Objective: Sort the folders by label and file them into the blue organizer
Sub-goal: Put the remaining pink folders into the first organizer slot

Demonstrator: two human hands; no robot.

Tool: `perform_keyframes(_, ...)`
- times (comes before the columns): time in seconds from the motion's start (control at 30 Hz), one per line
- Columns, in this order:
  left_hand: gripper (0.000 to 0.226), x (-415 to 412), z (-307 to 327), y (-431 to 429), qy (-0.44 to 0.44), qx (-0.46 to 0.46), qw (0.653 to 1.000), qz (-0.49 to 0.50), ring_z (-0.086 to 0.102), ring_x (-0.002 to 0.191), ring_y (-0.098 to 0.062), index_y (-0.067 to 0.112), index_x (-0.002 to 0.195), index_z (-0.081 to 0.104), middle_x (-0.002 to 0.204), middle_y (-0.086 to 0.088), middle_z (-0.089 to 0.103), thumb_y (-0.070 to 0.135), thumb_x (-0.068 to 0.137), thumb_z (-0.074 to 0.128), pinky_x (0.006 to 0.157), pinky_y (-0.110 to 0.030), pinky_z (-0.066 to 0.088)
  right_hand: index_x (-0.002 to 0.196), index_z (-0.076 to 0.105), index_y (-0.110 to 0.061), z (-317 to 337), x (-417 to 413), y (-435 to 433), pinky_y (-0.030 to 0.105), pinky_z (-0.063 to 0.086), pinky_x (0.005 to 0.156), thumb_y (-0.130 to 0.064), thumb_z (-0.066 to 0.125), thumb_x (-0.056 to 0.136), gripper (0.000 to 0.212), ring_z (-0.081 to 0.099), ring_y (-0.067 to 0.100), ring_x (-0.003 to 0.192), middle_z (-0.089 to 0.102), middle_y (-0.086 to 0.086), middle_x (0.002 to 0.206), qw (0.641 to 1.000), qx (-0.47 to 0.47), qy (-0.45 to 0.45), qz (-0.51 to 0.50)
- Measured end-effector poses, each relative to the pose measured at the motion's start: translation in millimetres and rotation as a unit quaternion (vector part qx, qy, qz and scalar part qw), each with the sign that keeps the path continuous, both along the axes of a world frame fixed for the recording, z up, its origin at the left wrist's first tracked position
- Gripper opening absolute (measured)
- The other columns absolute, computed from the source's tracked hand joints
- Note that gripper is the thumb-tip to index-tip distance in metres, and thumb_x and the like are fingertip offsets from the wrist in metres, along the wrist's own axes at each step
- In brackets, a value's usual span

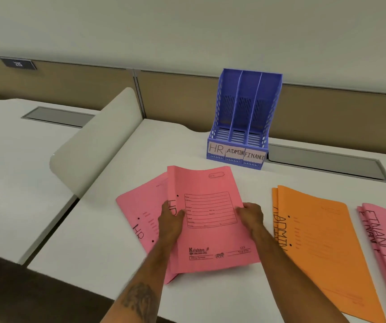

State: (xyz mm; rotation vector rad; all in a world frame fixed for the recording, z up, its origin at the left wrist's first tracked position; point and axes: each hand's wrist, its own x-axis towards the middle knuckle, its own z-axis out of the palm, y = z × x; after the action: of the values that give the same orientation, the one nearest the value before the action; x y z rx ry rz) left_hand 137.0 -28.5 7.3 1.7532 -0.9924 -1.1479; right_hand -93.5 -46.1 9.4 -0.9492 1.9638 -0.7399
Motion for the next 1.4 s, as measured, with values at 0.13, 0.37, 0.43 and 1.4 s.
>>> perform_keyframes(0.13,0.052,22,0,17,-0.034,0.024,0.997,0.068,0.066,0.101,-0.029,0.017,0.141,0.034,0.123,-0.009,0.065,0.019,0.095,0.059,0.090,-0.046,0.056,0.090,0.071,-0.019,15,37,-23,0.019,0.043,0.049,-0.021,0.061,0.090,0.011,0.064,0.011,0.065,0.067,-0.009,0.071,0.995,-0.046,-0.015,0.081)
perform_keyframes(0.37,0.057,57,-9,36,-0.084,0.059,0.986,0.130,0.058,0.114,-0.031,0.015,0.142,0.033,0.131,-0.009,0.057,0.011,0.090,0.056,0.099,-0.050,0.050,0.109,0.067,-0.011,5,88,-48,0.032,0.056,0.074,-0.020,0.055,0.095,0.021,0.065,0.021,0.084,0.070,0.005,0.103,0.977,-0.052,0.071,0.194)
perform_keyframes(0.43,0.056,61,-12,37,-0.107,0.065,0.983,0.136,0.053,0.119,-0.031,0.013,0.140,0.037,0.132,-0.011,0.052,0.012,0.089,0.059,0.101,-0.050,0.047,0.113,0.064,-0.010,-1,94,-51,0.035,0.056,0.080,-0.022,0.052,0.096,0.025,0.064,0.024,0.091,0.067,0.010,0.111,0.967,-0.049,0.116,0.220)
perform_keyframes(1.4,0.056,17,4,-28,-0.004,0.024,0.995,-0.093,0.066,0.106,-0.032,0.021,0.143,0.033,0.129,-0.008,0.060,0.019,0.094,0.061,0.090,-0.055,0.056,0.129,0.048,-0.021,-20,-5,9,0.015,0.043,0.052,-0.034,0.062,0.093,0.041,0.060,0.007,0.076,0.061,-0.001,0.107,0.997,-0.046,-0.057,-0.020)
